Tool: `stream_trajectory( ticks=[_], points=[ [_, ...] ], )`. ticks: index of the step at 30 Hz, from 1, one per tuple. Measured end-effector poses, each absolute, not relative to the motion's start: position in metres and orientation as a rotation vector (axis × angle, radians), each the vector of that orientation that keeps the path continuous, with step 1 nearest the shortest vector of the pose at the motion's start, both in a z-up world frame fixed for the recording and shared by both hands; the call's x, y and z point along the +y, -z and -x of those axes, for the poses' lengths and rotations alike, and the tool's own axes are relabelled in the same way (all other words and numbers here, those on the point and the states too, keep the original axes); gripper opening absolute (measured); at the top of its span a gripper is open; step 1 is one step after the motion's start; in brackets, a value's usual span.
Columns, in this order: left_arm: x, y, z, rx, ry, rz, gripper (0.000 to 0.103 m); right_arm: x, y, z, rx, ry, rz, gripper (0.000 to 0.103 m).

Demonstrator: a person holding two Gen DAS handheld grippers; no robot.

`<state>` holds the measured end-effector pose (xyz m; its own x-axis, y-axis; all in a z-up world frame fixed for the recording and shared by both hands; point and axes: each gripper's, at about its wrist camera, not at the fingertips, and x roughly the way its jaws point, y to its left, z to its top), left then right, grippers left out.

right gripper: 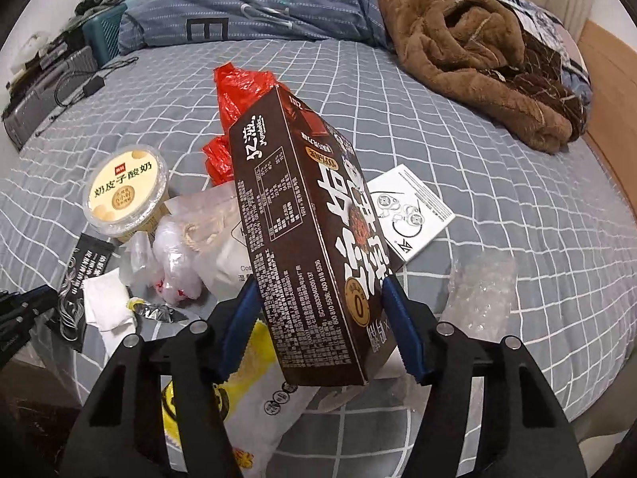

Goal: Collect trash
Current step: 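Grasp the brown snack box with the right tool while the left tool grasps the black wipe packet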

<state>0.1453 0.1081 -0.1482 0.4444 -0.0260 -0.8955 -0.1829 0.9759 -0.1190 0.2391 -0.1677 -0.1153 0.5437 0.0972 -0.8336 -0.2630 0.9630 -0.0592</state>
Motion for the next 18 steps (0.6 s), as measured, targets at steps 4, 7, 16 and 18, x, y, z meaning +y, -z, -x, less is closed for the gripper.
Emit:
stream_trajectory(
  ticks=[4, 7, 16, 18],
  points=[
    [0.098, 0.144, -0.147, 1.093, -0.084, 0.178, 0.051, -0.174, 0.112, -0.238, 0.971, -0.223, 0.171, 0.057],
    [0.089, 0.146, -0.149, 1.106, -0.066, 0.156, 0.059, -0.176, 0.108, -0.235, 0.965, -0.231, 0.162, 0.055],
    [0.079, 0.168, -0.158, 1.171, -0.06, 0.143, 0.059, -0.187, 0.098, -0.229, 0.962, -0.262, 0.124, 0.054],
    [0.077, 0.169, -0.159, 1.179, -0.062, 0.134, 0.06, -0.189, 0.098, -0.23, 0.972, -0.267, 0.105, 0.053]
  ],
)
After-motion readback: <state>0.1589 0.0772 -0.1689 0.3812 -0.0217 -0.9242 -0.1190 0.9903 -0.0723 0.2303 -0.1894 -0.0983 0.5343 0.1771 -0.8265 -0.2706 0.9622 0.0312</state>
